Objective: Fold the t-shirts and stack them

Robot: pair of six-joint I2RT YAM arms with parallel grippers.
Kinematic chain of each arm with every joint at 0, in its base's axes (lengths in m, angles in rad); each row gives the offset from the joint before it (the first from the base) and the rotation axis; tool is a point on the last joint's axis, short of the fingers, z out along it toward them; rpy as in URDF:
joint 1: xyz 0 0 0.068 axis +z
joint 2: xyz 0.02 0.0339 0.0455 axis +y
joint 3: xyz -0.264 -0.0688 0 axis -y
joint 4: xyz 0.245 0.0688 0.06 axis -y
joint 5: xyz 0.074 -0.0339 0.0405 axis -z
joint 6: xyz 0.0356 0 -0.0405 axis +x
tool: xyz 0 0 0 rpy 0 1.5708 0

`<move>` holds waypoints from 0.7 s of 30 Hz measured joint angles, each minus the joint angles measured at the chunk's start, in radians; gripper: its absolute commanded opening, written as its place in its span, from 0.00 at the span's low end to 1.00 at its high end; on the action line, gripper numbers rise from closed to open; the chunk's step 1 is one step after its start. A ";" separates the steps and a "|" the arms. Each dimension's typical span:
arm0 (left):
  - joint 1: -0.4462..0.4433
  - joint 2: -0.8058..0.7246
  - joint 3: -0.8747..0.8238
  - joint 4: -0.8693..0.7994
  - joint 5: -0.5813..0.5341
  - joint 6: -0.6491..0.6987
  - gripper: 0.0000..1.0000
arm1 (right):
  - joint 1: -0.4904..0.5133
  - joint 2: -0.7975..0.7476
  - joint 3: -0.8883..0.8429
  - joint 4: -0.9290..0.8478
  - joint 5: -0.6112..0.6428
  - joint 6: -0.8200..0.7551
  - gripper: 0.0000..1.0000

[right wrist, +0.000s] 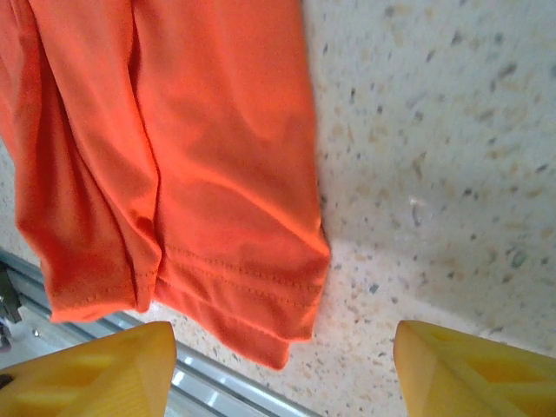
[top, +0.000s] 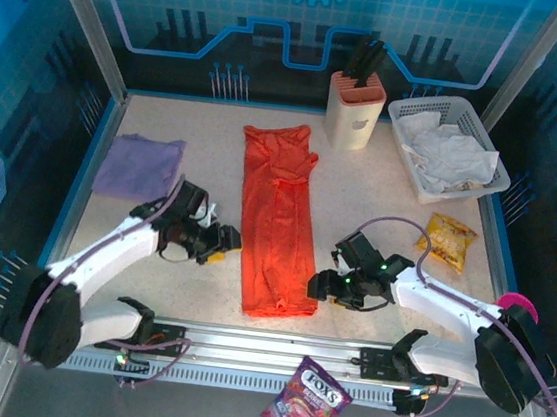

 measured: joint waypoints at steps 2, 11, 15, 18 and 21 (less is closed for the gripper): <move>-0.063 -0.079 -0.053 -0.001 -0.017 -0.049 0.58 | 0.007 -0.004 -0.014 0.002 -0.014 0.020 0.68; -0.342 -0.095 -0.211 0.075 -0.121 -0.325 0.54 | 0.049 0.036 -0.051 0.080 -0.041 0.095 0.61; -0.408 0.004 -0.217 0.168 -0.143 -0.406 0.53 | 0.069 0.068 -0.051 0.102 -0.036 0.121 0.57; -0.441 0.057 -0.217 0.213 -0.156 -0.446 0.53 | 0.077 0.068 -0.051 0.103 -0.021 0.139 0.54; -0.452 0.086 -0.212 0.224 -0.160 -0.477 0.53 | 0.079 0.072 -0.051 0.105 -0.013 0.154 0.52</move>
